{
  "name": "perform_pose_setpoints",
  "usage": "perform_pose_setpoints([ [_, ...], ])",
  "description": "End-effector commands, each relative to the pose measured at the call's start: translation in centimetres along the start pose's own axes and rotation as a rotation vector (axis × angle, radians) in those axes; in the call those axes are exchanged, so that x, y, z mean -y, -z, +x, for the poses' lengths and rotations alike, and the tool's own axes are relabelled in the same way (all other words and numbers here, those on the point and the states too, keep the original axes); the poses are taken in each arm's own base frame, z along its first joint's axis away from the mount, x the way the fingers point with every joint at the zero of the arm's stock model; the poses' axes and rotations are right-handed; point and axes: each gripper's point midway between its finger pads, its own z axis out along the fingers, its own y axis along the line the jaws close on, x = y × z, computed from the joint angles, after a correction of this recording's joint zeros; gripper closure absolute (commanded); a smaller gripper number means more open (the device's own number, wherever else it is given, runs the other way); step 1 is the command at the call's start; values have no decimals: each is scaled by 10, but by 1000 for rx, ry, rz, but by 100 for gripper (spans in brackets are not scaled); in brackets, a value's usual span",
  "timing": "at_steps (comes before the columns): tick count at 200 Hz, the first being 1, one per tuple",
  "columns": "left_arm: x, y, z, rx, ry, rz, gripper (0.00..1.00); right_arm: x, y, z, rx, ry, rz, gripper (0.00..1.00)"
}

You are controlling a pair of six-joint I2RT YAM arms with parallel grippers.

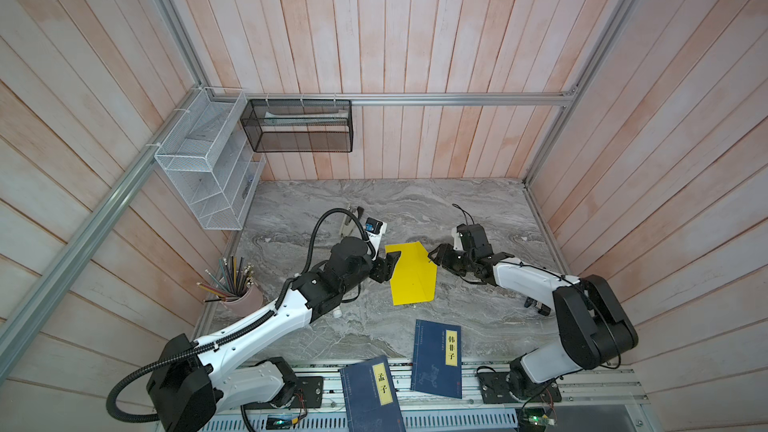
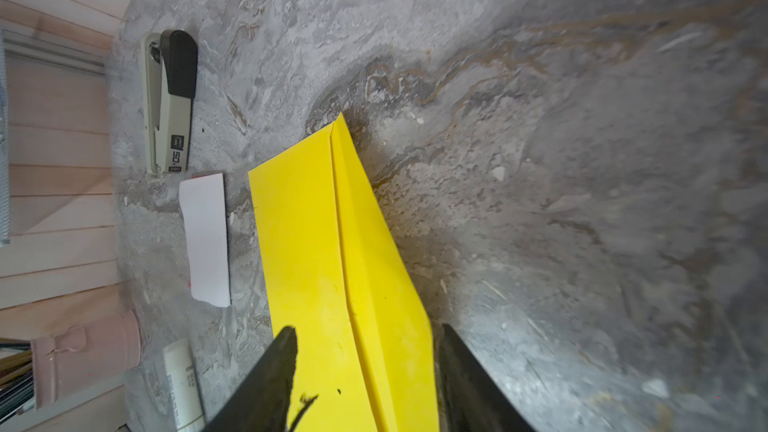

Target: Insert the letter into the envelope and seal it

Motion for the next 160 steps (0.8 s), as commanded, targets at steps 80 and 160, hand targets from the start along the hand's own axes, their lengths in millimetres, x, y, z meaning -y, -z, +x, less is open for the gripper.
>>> perform_pose_setpoints([
  [80,-116,24,14,-78,278,-227,31,-85,25,-39,83,66,-60,43],
  [160,-163,5,64,-215,484,-235,31,-154,-56,15,-119,79,-213,48],
])
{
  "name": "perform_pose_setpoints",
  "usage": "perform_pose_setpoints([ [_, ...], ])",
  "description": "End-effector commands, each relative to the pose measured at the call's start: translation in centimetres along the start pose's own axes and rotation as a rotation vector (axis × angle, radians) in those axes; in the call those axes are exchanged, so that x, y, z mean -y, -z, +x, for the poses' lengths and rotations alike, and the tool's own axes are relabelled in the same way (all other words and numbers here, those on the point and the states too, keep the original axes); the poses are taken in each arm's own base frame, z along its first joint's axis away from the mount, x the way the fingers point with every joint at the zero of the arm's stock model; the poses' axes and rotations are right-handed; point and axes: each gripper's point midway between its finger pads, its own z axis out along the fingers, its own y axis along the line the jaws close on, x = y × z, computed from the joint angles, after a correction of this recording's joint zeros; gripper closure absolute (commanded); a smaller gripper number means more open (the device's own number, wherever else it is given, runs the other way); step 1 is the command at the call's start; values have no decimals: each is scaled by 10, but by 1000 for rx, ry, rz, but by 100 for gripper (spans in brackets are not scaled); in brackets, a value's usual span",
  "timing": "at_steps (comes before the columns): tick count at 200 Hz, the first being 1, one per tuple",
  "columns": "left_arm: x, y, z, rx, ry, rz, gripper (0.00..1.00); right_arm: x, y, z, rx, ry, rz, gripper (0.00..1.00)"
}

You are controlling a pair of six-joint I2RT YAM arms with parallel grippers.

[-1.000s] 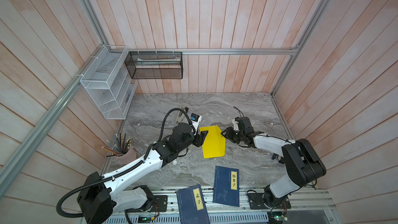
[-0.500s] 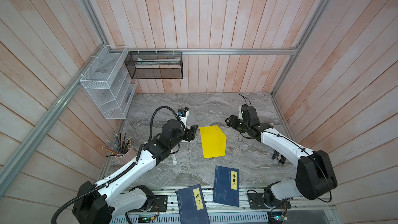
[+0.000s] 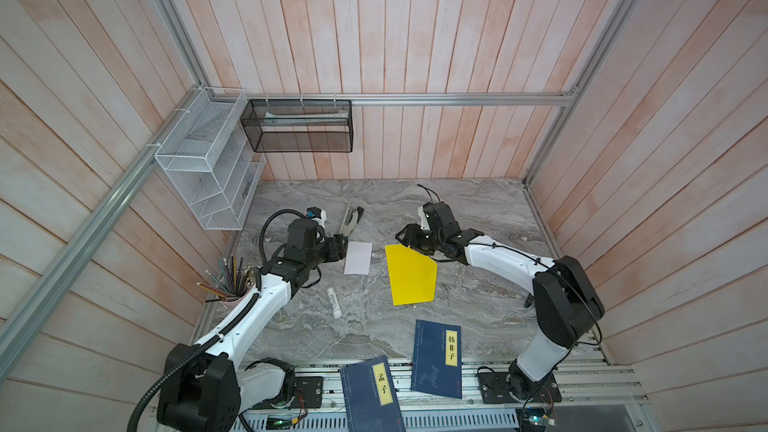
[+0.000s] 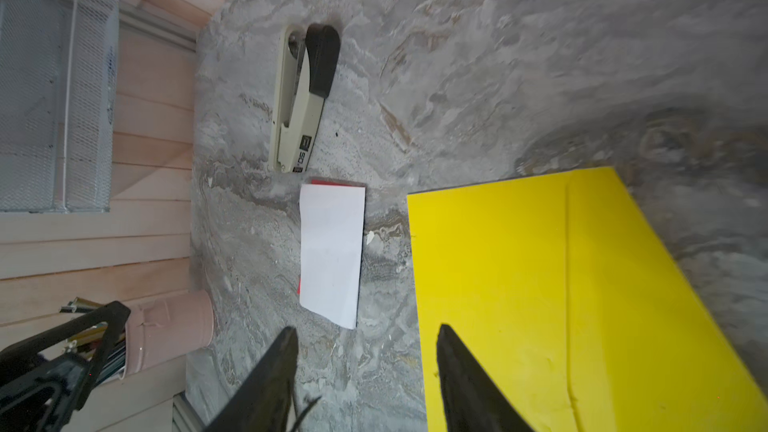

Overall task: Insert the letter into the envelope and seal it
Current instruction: 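Bring both grippers to the white card lying beside the stapler, then pinch the white card's edges with both grippers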

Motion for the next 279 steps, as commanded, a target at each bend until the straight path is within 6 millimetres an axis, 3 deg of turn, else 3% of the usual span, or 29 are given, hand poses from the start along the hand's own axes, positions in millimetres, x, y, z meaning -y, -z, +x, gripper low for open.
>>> perform_pose_setpoints([
  [1,-5,-12,14,-70,58,30,31,-25,-18,5,-36,-4,-69,48],
  [44,-24,-39,32,-153,145,49,28,-33,-61,24,-118,4,-83,52],
  [88,-33,-64,43,-203,196,79,27,-35,-88,33,-164,1,-98,58],
  [151,-40,-94,65,-294,231,121,30,-32,-116,38,-200,-3,-114,87],
  [206,-39,-103,75,-337,247,159,36,-27,-132,45,-243,-11,-120,100],
  [279,-32,-108,87,-396,303,255,47,-6,-146,62,-296,-26,-81,100],
])
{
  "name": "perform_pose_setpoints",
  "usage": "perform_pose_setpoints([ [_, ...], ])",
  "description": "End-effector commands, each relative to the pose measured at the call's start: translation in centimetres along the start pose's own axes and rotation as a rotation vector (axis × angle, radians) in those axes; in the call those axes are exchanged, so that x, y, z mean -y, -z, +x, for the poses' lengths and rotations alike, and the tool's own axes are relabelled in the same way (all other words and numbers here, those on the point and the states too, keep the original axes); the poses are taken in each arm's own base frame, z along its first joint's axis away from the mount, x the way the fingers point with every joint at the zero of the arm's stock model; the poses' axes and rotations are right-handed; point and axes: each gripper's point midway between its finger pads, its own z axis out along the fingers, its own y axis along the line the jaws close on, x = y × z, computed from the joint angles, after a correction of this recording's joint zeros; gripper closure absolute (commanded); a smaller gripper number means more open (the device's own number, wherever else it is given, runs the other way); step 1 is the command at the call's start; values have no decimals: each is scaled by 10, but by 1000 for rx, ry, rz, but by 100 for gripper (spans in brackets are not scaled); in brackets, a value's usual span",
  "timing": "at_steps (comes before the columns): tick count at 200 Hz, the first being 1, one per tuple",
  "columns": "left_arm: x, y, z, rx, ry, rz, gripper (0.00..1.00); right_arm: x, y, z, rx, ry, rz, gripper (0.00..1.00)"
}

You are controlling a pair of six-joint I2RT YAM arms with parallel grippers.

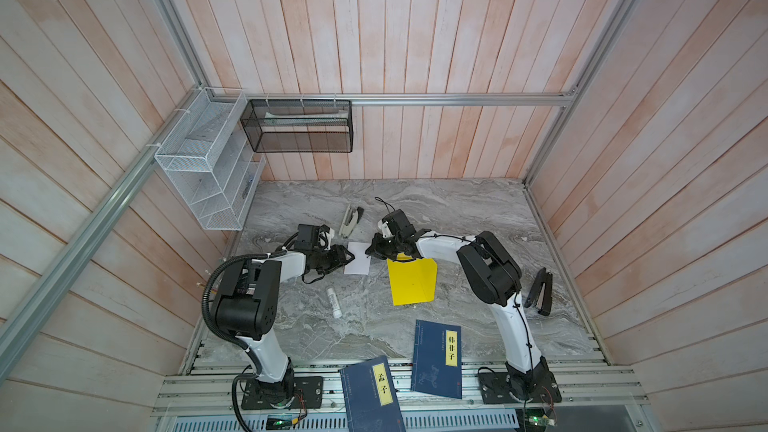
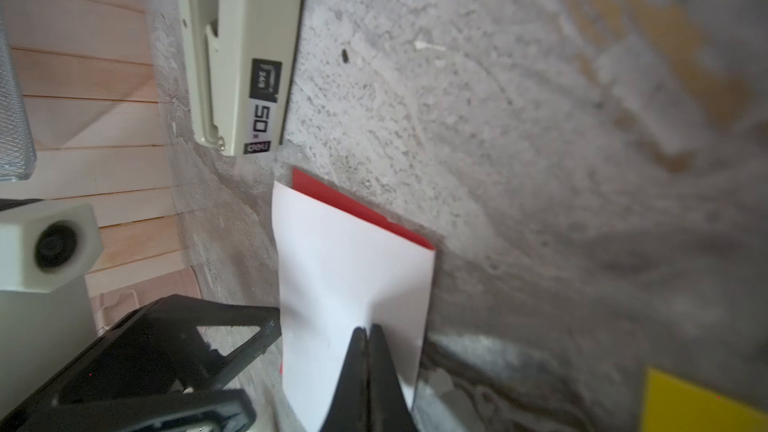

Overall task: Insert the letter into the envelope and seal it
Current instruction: 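Pinch the white card's edges with both grippers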

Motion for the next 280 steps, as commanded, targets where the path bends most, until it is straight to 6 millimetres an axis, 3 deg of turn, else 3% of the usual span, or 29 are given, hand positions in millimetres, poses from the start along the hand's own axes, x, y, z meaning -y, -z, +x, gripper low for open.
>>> perform_pose_setpoints([
  [1,0,-5,4,-37,22,39,47,7,-9,7,-30,4,14,100],
  [66,2,-3,1,-32,42,70,55,21,-12,12,-42,-15,29,100],
  [106,-1,6,2,-29,43,43,43,24,-10,14,-41,-23,29,100],
  [163,-12,11,23,-60,62,-1,42,24,-7,12,-30,-35,19,100],
  [280,-9,0,37,-97,116,94,59,31,-10,17,-40,-56,13,100],
])
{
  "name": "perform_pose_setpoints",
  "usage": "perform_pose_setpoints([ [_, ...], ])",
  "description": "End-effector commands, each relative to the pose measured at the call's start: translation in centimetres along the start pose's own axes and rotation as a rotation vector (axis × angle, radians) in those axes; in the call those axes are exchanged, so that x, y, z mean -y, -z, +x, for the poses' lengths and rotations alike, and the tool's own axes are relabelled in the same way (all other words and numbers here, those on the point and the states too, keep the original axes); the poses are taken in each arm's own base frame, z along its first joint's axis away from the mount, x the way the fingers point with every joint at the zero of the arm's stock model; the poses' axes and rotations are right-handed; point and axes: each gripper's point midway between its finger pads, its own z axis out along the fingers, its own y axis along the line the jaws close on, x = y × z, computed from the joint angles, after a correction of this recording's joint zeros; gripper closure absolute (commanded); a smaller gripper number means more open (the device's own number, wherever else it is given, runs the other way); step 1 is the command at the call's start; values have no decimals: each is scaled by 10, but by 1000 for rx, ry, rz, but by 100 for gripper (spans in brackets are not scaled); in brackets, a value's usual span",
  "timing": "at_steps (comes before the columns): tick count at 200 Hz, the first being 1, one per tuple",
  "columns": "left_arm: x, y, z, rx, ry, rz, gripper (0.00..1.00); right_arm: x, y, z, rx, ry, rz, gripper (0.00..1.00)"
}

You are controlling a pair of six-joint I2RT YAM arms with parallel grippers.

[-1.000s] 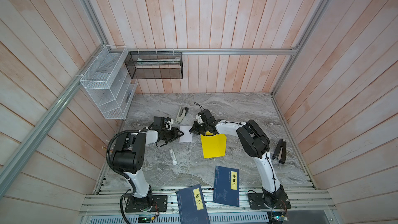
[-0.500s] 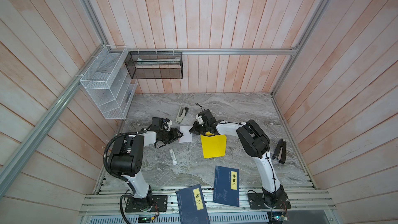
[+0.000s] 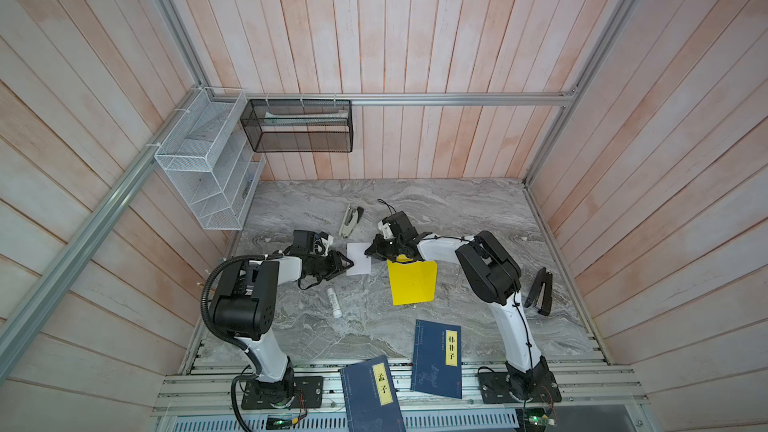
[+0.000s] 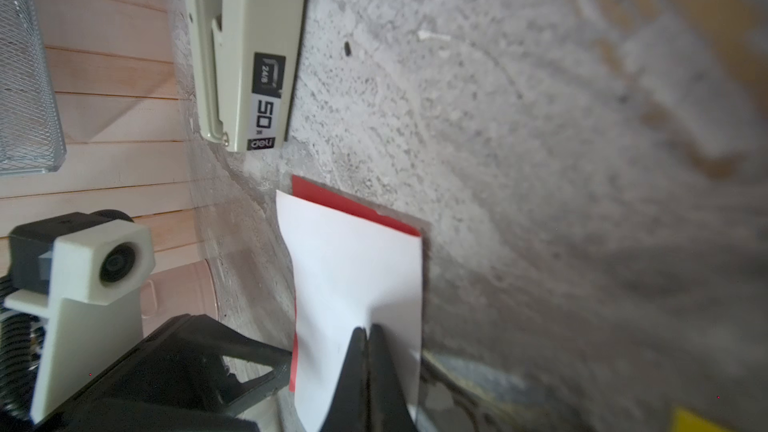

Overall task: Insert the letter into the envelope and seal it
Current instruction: 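Pinch the white card's edges with both grippers, then lift the white card upright off the table with both grippers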

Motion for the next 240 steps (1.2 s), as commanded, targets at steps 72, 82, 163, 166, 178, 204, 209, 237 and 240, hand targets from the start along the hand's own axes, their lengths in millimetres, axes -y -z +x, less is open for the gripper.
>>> perform_pose_setpoints([
  [72,-4,-5,-4,24,55,31,75,32,-5,18,-43,-55,73,100],
  [82,-3,-5,-7,34,55,29,79,32,-4,17,-40,-55,71,100],
  [163,-7,-1,-11,57,40,-18,100,19,5,10,-16,-23,61,92],
  [166,-8,0,-11,57,40,-23,100,17,6,9,-14,-19,58,89],
  [178,-9,2,-13,62,29,-49,100,10,11,4,0,-3,44,80],
  [204,-5,13,-20,88,-18,-96,100,-16,30,-13,51,58,4,67],
  [209,-3,16,-21,93,-28,-98,100,-22,34,-16,61,75,-6,66],
  [237,18,35,-34,144,-124,-115,100,-61,70,-35,137,203,-52,60],
  [240,21,37,-35,149,-137,-115,100,-65,74,-36,144,217,-53,60],
])
